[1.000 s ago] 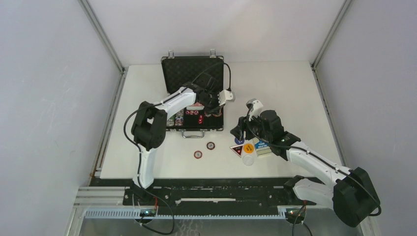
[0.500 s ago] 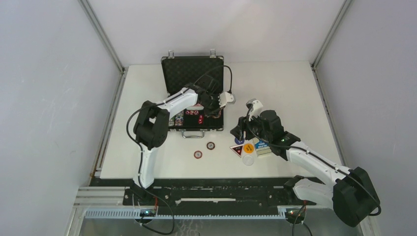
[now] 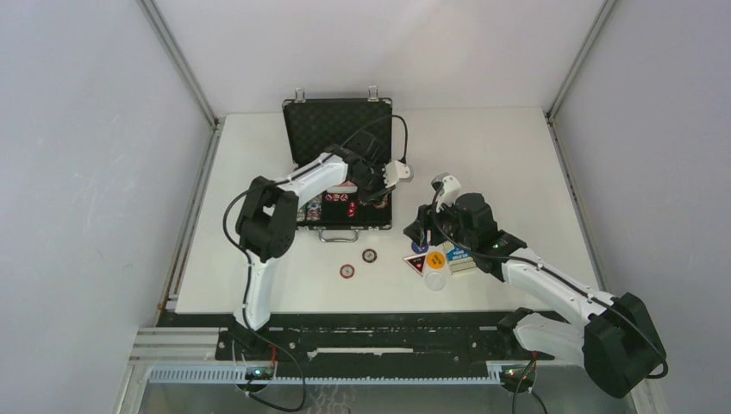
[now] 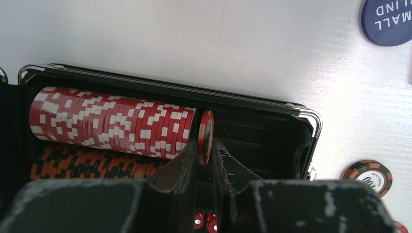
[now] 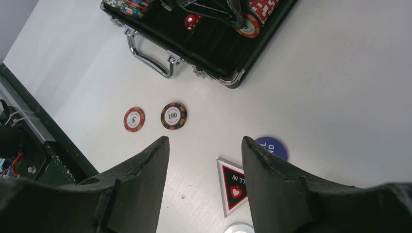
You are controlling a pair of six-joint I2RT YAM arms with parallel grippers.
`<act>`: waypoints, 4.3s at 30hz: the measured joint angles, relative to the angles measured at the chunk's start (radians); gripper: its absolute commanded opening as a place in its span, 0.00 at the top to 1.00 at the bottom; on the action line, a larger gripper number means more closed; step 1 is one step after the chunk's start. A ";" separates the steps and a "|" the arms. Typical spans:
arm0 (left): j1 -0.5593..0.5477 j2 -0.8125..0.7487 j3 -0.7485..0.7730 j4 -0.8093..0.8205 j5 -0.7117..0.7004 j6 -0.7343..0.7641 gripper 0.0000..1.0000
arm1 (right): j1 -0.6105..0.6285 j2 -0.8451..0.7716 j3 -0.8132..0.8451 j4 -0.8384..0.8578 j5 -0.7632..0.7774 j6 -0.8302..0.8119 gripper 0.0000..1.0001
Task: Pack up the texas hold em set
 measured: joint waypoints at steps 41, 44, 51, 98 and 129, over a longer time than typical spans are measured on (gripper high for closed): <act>-0.002 -0.337 -0.186 0.315 -0.315 -0.245 0.66 | 0.090 0.052 0.011 0.003 0.075 -0.008 0.32; -0.003 -0.414 -0.316 0.439 -0.521 -0.398 0.36 | 0.212 0.126 0.069 -0.033 0.167 -0.023 0.33; 0.068 -0.642 -0.663 0.575 -0.874 -0.922 0.00 | 0.385 0.335 0.261 -0.098 0.298 -0.017 0.32; 0.233 -1.097 -1.186 0.639 -0.737 -1.478 0.01 | 0.468 0.731 0.614 -0.370 0.443 0.012 0.52; 0.237 -0.999 -1.186 0.647 -0.715 -1.467 0.01 | 0.197 0.779 0.709 -0.312 0.439 0.045 1.00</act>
